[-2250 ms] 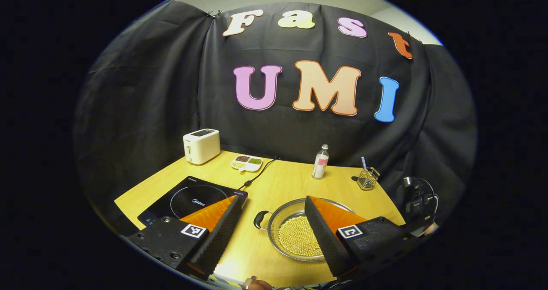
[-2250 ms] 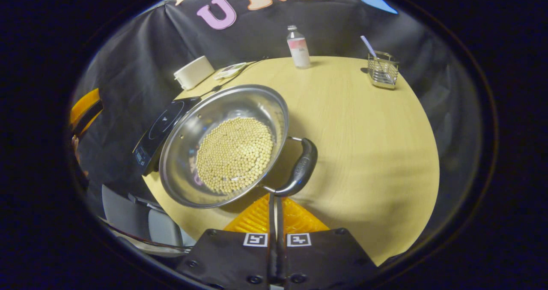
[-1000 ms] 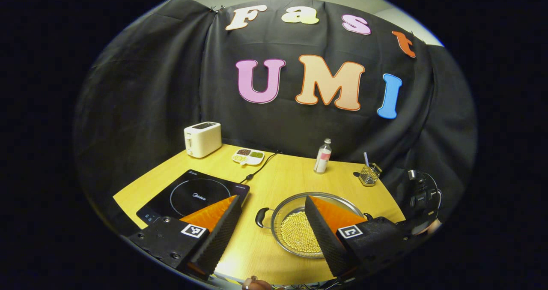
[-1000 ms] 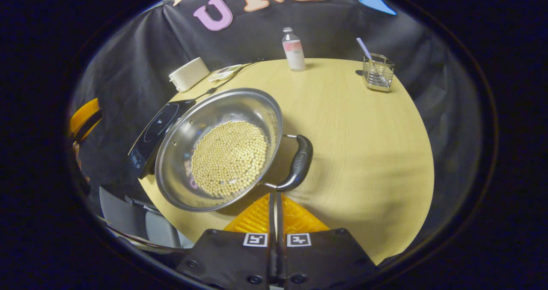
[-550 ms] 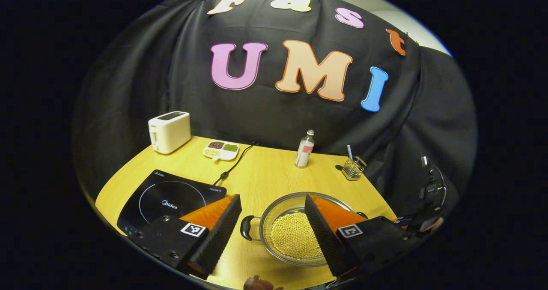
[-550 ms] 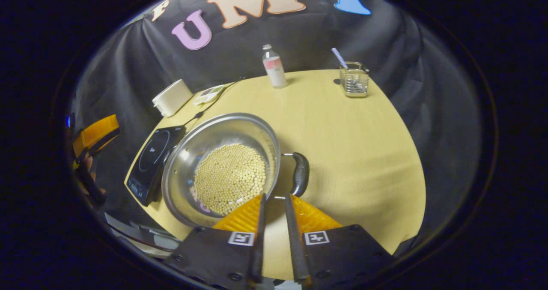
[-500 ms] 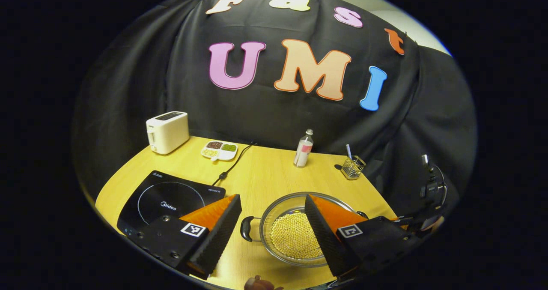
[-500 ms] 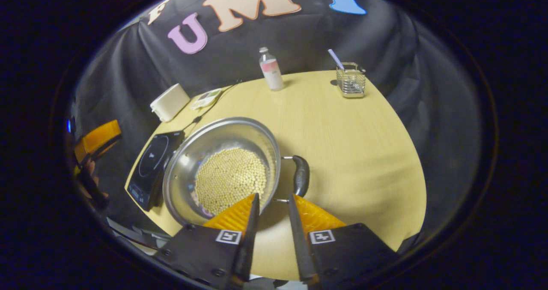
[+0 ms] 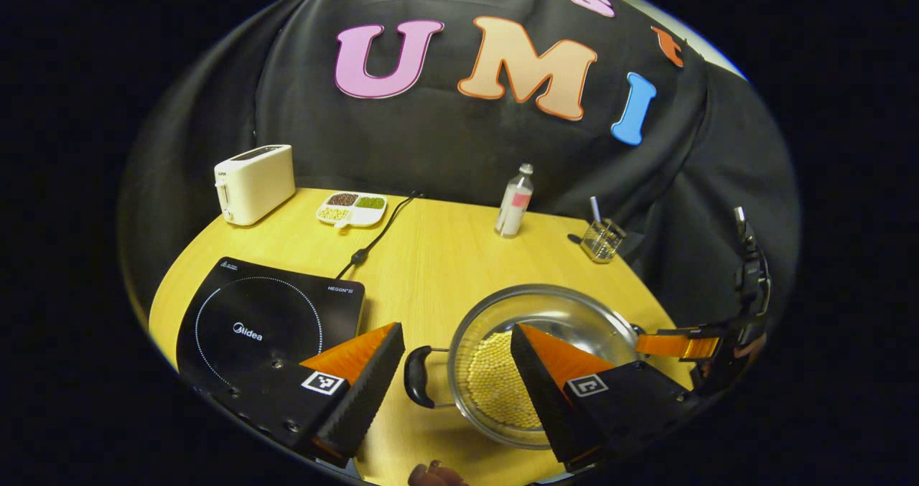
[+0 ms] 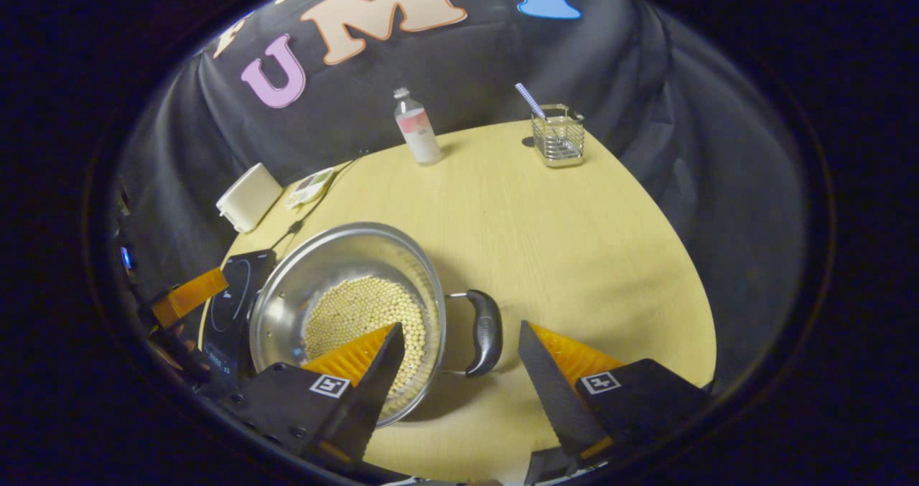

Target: First push the handle of the pot to place it horizontally, then grasp the pot with both hands and set it on the induction cooktop.

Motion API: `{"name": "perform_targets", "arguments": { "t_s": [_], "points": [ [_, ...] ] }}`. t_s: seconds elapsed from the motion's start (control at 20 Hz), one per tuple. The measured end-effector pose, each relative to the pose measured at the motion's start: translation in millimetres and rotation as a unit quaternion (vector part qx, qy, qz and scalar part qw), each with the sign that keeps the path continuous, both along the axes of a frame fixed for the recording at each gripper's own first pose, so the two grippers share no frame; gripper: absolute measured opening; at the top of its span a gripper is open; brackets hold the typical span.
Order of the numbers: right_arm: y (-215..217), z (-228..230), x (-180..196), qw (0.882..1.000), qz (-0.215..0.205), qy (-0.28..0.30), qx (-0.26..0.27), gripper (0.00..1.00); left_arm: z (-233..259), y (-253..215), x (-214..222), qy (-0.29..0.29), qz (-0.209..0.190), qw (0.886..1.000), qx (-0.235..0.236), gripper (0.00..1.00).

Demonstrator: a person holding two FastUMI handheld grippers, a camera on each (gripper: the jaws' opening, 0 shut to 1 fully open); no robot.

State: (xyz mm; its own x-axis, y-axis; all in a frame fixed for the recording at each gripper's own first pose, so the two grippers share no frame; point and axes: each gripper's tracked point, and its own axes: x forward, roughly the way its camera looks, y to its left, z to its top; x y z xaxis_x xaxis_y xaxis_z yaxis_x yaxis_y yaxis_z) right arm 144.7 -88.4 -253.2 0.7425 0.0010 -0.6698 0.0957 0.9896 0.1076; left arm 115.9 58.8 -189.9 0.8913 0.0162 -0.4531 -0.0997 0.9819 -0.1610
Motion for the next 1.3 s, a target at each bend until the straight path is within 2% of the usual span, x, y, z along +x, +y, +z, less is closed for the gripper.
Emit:
{"name": "perform_targets", "arguments": {
  "t_s": [0.05,0.15,0.2,0.25,0.3,0.4,0.45,0.55,0.6,0.65,0.7,0.75,0.8,0.85,0.9,1.0,1.05,1.1,1.2,1.25,1.3],
  "points": [
    [-1,-4,4,1.000,0.000,0.005,-0.002,0.94,-9,0,4,0.008,-0.002,1.000,-0.005,0.97],
    [-1,-13,11,1.000,0.003,0.011,-0.007,0.94,-26,2,7,0.024,0.001,1.000,-0.014,0.97],
    [-2,-16,14,1.000,0.004,0.015,-0.009,1.00,-35,5,10,0.033,0.003,0.999,-0.014,0.98],
    [-2,-20,16,1.000,0.005,0.018,-0.011,0.95,-41,8,11,0.039,0.005,0.999,-0.012,0.98],
    [-3,-23,19,1.000,0.005,0.021,-0.013,1.00,-45,9,12,0.042,0.006,0.999,-0.011,0.98],
    [-3,-29,22,1.000,0.006,0.026,-0.012,1.00,-55,9,15,0.050,0.007,0.999,-0.017,0.98],
    [-3,-32,25,1.000,0.006,0.028,-0.012,0.95,-60,8,15,0.058,0.008,0.998,-0.023,0.97],
    [-4,-39,27,0.999,0.005,0.034,-0.015,0.95,-72,8,14,0.077,0.011,0.997,-0.029,0.98],
    [-3,-42,27,0.999,0.006,0.037,-0.015,1.00,-78,7,13,0.085,0.012,0.996,-0.031,0.98],
    [-2,-45,28,0.999,0.007,0.040,-0.013,1.00,-80,6,13,0.087,0.012,0.996,-0.033,0.98],
    [-2,-46,28,0.999,0.006,0.042,-0.012,0.93,-82,7,13,0.088,0.014,0.996,-0.031,0.98],
    [-1,-47,29,0.999,0.006,0.043,-0.009,0.91,-84,7,14,0.090,0.014,0.995,-0.029,0.97],
    [-1,-48,30,0.999,0.005,0.044,-0.007,0.92,-85,7,14,0.092,0.012,0.995,-0.027,0.97],
    [0,-50,31,0.999,0.005,0.045,-0.007,0.98,-86,6,14,0.094,0.011,0.995,-0.028,0.96],
    [0,-51,32,0.999,0.005,0.046,-0.006,0.88,-86,5,14,0.095,0.010,0.995,-0.029,1.00],
    [-1,-51,33,0.999,0.004,0.049,-0.003,0.89,-88,3,15,0.100,0.008,0.994,-0.029,0.94],
    [0,-53,34,0.999,0.004,0.051,-0.001,0.83,-89,4,14,0.103,0.010,0.994,-0.028,0.97],
    [0,-55,34,0.999,0.003,0.054,-0.002,0.77,-90,4,15,0.104,0.012,0.994,-0.027,0.90],
    [3,-58,34,0.998,0.007,0.056,0.000,0.76,-92,4,14,0.112,0.014,0.993,-0.026,0.78],
    [1,-56,34,0.998,0.005,0.055,-0.002,0.70,-93,6,15,0.113,0.015,0.993,-0.023,0.70],
    [1,-56,34,0.998,0.006,0.056,-0.002,0.65,-93,5,15,0.111,0.016,0.993,-0.023,0.71]
  ]
}}
